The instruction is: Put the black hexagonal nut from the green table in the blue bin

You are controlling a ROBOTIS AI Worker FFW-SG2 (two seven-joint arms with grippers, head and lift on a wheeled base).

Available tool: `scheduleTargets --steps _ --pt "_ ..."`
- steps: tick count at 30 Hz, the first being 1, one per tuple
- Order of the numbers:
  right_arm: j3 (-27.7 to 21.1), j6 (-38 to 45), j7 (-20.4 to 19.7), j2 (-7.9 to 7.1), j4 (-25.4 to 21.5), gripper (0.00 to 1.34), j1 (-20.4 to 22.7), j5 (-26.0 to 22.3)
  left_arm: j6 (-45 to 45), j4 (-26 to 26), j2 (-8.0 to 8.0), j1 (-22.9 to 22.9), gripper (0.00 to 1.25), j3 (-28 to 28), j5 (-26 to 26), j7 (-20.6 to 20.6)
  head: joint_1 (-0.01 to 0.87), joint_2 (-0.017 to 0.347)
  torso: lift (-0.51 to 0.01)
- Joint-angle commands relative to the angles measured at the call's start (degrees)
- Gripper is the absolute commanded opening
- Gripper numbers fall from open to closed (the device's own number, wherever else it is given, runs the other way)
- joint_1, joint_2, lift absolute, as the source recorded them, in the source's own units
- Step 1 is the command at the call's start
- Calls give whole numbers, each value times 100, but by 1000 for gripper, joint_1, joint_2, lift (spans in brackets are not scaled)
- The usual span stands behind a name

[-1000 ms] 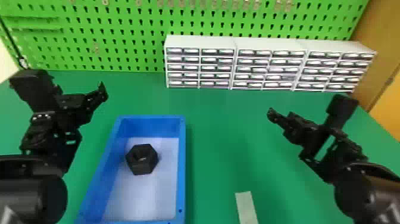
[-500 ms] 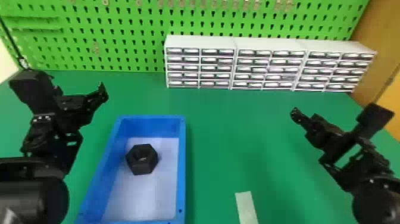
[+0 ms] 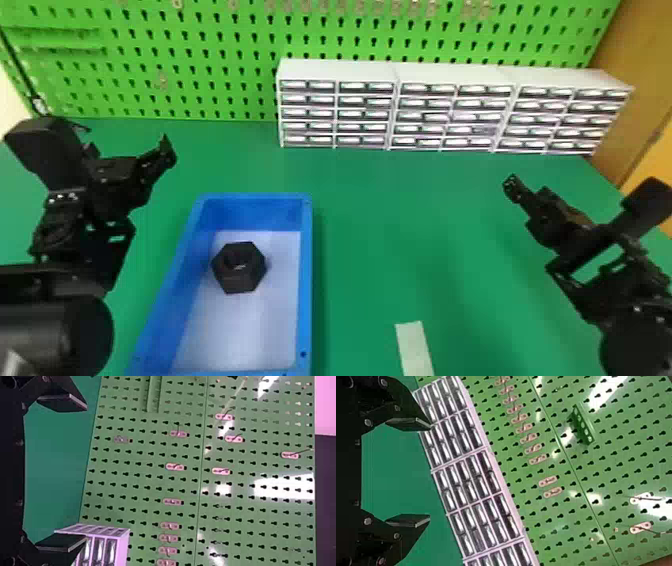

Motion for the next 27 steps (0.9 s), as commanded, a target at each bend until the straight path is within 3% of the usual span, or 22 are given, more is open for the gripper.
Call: scheduleTargets --steps 1,8,14,27 --pt "67 -18 0 -70 2 887 60 -39 -2 55 -21 35 1123 -41 9 -58 692 8 -97" --pt "59 -53 0 9 10 887 95 -30 -2 152 -38 52 1123 -137 53 -102 692 8 -97" --pt "59 -141 106 -52 72 887 95 -39 -72 292 -100 96 1123 -93 404 -93 692 8 -97" --pt "23 -185 132 -44 160 887 95 -48 -143 363 -161 114 1123 -102 430 -93 692 8 -97"
